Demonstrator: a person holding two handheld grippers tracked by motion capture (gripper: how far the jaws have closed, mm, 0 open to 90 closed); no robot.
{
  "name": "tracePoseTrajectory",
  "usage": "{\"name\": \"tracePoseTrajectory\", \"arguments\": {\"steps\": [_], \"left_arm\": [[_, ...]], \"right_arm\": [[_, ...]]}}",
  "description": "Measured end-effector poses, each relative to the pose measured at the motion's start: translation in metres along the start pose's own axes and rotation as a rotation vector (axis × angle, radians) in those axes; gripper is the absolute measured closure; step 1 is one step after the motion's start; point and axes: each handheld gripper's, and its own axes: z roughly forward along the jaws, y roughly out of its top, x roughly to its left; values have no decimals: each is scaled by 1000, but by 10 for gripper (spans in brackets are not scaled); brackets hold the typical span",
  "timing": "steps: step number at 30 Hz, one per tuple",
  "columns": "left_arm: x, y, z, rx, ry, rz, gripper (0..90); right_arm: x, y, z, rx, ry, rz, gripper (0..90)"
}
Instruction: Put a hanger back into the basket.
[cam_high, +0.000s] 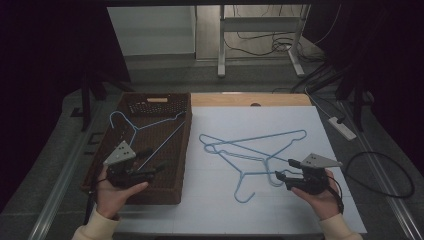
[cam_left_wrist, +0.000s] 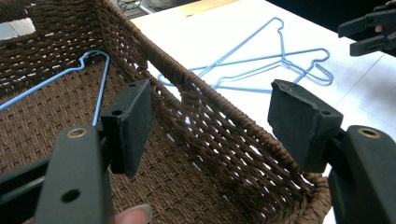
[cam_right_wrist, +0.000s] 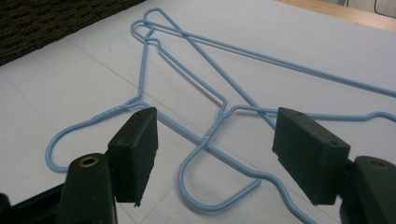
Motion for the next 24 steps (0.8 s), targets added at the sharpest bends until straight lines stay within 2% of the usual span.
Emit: {"name": "tracePoseTrajectory", "arguments": {"steps": [5,8,9,13,18,24], "left_arm": [[-1,0,-1,-5,-2,2,324],[-1,0,-2,-6,5,8,323],[0,0,-5,-5,21,15,321],[4,1,-10,-20,23,0,320],[3,0,-7,-3,24,6,320],[0,1,1,14,18,9,320]], "right_arm": [[2,2,3,16,-5,3,316],[6,4,5,28,-10,-12,315],[7,4,6,33,-10,-17,315],[9,4,9,44,-6,-26,314],[8,4,9,41,2,-18,312],[7,5,8,73,4,6,304]]}}
